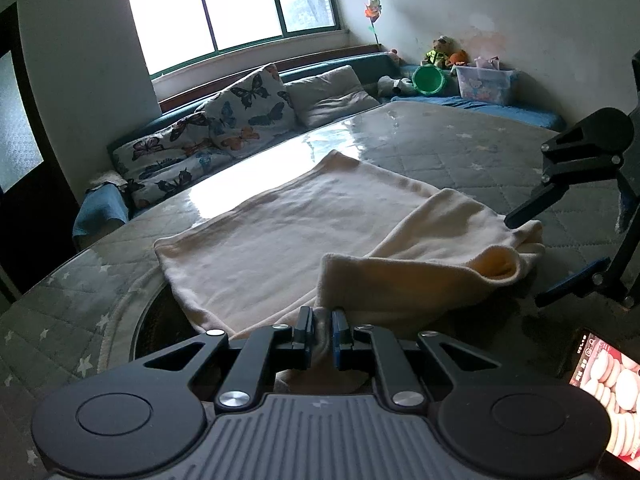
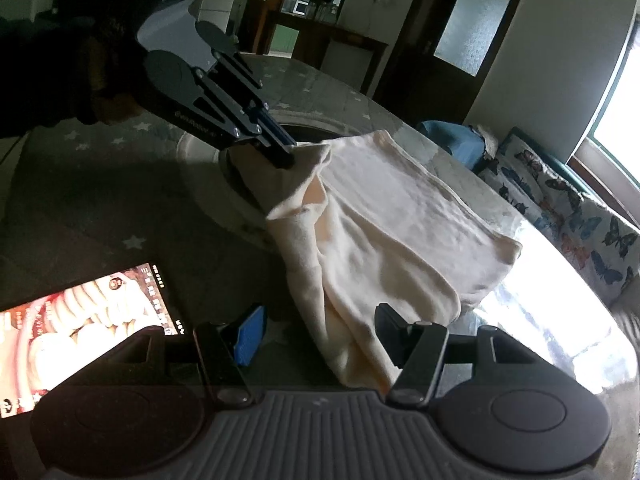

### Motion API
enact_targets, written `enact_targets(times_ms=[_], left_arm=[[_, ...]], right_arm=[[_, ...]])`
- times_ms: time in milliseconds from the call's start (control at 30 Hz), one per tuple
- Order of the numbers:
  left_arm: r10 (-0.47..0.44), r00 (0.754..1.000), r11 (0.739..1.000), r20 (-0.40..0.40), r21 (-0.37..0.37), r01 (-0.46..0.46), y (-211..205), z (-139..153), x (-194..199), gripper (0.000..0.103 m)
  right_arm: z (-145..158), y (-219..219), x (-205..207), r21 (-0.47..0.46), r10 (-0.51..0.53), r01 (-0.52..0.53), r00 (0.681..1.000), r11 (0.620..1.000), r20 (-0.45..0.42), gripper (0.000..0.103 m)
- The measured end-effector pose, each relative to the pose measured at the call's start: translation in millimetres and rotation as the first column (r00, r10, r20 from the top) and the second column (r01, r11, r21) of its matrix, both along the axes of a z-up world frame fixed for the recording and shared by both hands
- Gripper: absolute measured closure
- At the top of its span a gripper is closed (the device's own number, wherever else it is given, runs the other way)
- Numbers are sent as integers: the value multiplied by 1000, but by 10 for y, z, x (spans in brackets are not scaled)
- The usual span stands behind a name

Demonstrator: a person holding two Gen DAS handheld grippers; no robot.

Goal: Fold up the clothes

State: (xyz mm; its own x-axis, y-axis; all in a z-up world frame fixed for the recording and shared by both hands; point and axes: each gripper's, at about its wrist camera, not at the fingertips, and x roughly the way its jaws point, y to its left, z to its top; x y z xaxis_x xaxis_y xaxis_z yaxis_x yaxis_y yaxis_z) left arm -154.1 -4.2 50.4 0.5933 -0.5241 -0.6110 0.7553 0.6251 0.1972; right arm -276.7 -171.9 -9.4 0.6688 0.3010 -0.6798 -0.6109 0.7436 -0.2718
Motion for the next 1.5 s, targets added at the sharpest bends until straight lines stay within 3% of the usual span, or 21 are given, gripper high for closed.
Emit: enact_targets(times_ms=[367, 633, 800, 867, 1033, 1300, 1500], left_arm=[[15, 1000, 1000, -13, -2, -15, -18, -27, 38, 92], [9, 1000, 1000, -10, -4, -9, 2, -21, 9, 92], [-2, 1000, 1000, -7, -5, 2, 29, -15, -59, 92], [-13, 1000, 1000, 3, -2, 13, 47, -13, -118, 89], [-48, 998, 999, 35, 26, 48, 110, -56, -299, 83], [-110, 990, 991, 92, 86, 102, 150, -180, -584, 62], [-109, 983, 989, 146, 118, 92, 60, -234, -609, 64]], right_arm=[[-6, 79, 37, 37, 14, -14, 1000, 999, -15, 42], [-66, 168, 115, 33, 0, -1, 1000, 999, 26, 44], [-120, 192, 203, 29, -16, 15, 999, 999, 36, 55], [-117, 172, 242, 57, -26, 25, 999, 998, 20, 71], [-57, 73, 323, 152, -71, 74, 997, 986, -30, 86], [20, 8, 335, 235, -108, 121, 992, 965, -66, 89], [60, 27, 284, 247, -121, 131, 991, 960, -56, 90]])
